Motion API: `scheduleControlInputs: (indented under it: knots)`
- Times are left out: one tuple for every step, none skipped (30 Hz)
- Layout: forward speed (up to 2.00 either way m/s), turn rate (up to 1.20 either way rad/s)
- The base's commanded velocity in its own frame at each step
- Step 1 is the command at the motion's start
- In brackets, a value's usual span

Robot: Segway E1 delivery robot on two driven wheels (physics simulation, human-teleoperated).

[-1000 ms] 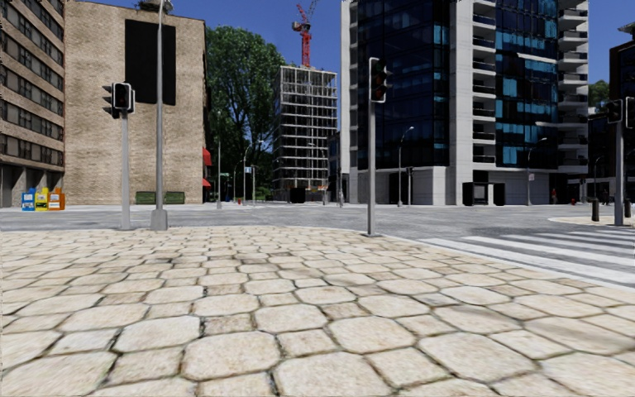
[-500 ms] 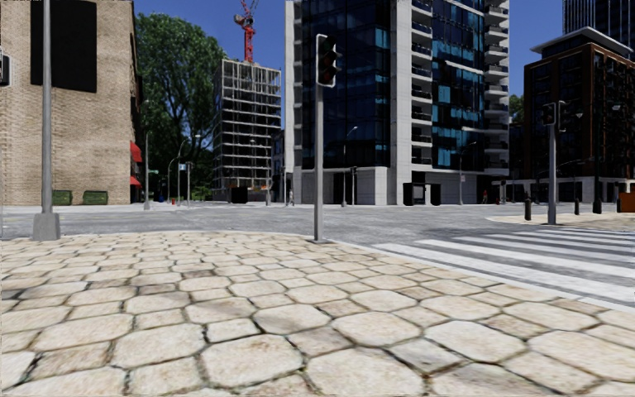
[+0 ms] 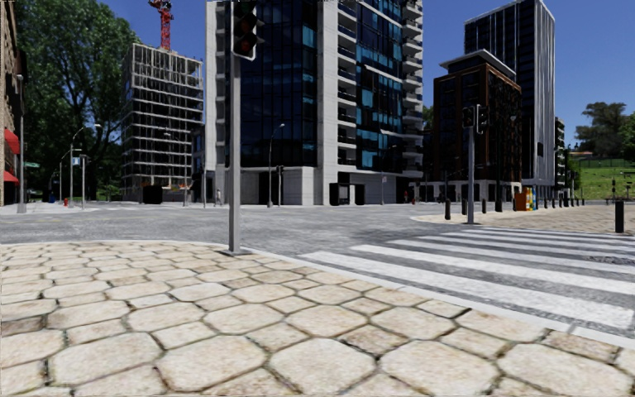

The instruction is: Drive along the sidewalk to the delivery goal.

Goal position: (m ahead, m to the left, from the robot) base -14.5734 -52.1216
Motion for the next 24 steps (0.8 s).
scheduleControlInputs:
  knots:
    - [2.00,-0.60]
    - [2.00,-0.60]
    - [2.00,-0.60]
    - [2.00,-0.60]
    - [2.00,-0.60]
    - [2.00,-0.60]
    - [2.00,-0.60]
    - [2.00,-0.60]
    - [2.00,-0.60]
    - [2.00,-0.60]
    - [2.00,-0.60]
    - [2.00,-0.60]
    - [2.00,-0.60]
    - [2.00,-0.60]
    - [2.00,-0.60]
    - [2.00,-0.60]
    - [2.00,-0.60]
    - [2.00,-0.60]
    - [2.00,-0.60]
    - [2.00,-0.60]
    - [2.00,-0.60]
    - [2.00,-0.60]
    - [2.00,-0.60]
    - [2.00,-0.60]
